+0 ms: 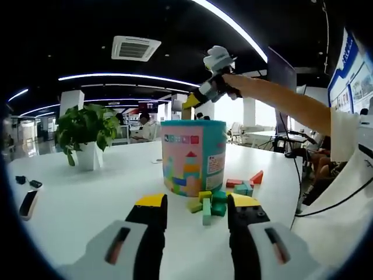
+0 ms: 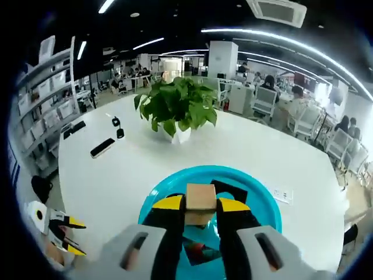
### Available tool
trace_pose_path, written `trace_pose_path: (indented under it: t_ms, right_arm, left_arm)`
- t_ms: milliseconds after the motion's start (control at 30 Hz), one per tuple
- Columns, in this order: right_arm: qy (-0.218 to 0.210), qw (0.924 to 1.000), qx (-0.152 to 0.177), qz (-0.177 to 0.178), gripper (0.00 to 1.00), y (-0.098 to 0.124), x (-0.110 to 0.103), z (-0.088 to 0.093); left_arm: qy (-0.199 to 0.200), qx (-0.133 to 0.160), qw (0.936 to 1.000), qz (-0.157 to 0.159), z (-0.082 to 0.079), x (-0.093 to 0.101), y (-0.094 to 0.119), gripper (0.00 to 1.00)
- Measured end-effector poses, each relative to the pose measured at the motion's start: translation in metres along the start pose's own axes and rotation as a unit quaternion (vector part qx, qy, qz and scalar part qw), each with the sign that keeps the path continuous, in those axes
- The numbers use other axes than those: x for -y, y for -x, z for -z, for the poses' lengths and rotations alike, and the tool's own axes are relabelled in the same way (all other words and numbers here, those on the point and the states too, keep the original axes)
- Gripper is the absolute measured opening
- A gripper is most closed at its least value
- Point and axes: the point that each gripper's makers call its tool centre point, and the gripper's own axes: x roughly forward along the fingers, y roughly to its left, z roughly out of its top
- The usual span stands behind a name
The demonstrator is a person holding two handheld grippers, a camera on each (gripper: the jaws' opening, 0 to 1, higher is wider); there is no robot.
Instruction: Arrange the toys in the designated storage area by placing each visible toy with the group until no toy remains scattered across the table.
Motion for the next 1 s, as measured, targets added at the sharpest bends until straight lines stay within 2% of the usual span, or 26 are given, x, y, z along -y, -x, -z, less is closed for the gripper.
trace_pose_path:
  t_ms: [33,67,100,133,300,367,467,500,633,700,800,867,900,933,967,1000]
  right_arm:
    - [-0.022,0.9993,-0.028,-0.006,0.21,0.001,-0.001,0.006]
    - [-0.01,0.9991,-0.04,-0.008,0.21,-0.001,0.0,0.006]
    - [-0.016,0.999,-0.04,-0.009,0.21,-0.001,0.0,0.004]
    - [-0.026,0.9976,-0.063,-0.011,0.21,0.001,-0.001,0.006]
    - [-0.014,0.9954,-0.095,0.007,0.2,0.0,0.002,0.006]
    - [-0.029,0.9934,-0.11,0.014,0.2,0.0,0.004,0.005]
    - [-0.099,0.9842,-0.147,-0.005,0.2,-0.001,0.002,0.008]
    - [-0.102,0.9829,-0.153,-0.006,0.2,-0.001,0.004,0.01]
    - [-0.143,0.9789,-0.146,-0.016,0.2,-0.004,0.009,0.01]
    - [-0.146,0.9787,-0.143,-0.019,0.2,-0.004,0.01,0.011]
    - [-0.13,0.9837,-0.124,-0.012,0.2,-0.005,0.006,0.01]
    - [-0.096,0.9923,-0.078,0.012,0.2,-0.009,0.007,0.002]
    - [-0.089,0.9935,-0.071,0.012,0.2,-0.01,0.003,0.002]
    - [-0.075,0.9963,-0.04,0.018,0.2,-0.011,0.002,-0.003]
    - [-0.064,0.9975,-0.025,0.019,0.2,-0.013,0.001,-0.005]
    - [-0.055,0.998,-0.02,0.024,0.2,-0.012,0.0,-0.002]
  left_arm:
    - [0.0,-0.001,1.0,0.0,0.0,0.0,0.0,0.42]
    - [-0.001,-0.002,1.0,-0.001,0.001,0.0,0.001,0.42]
    - [-0.001,-0.002,1.0,-0.001,0.001,-0.001,0.001,0.42]
    - [0.0,-0.002,1.0,-0.002,0.001,-0.001,0.001,0.42]
    - [0.004,-0.002,1.0,-0.001,0.004,-0.003,0.0,0.42]
    - [0.005,-0.003,1.0,0.001,0.005,-0.002,0.0,0.42]
    - [0.003,-0.003,1.0,0.004,0.006,0.001,0.001,0.42]
    - [0.004,-0.003,1.0,0.004,0.005,0.0,0.001,0.42]
    - [0.01,0.007,0.9999,0.006,0.002,-0.002,0.004,0.42]
    - [0.009,0.008,0.9999,0.006,0.001,-0.001,0.004,0.42]
    - [0.011,0.009,0.9999,0.006,0.002,-0.003,0.006,0.42]
    - [0.012,0.008,0.9999,0.004,0.003,-0.004,0.006,0.42]
    - [0.013,0.008,0.9999,0.003,0.004,-0.005,0.006,0.42]
    - [0.014,0.007,0.9999,0.002,0.004,-0.005,0.006,0.42]
    - [0.014,0.007,0.9999,0.002,0.004,-0.005,0.007,0.42]
    - [0.013,0.008,0.9999,0.002,0.004,-0.004,0.007,0.42]
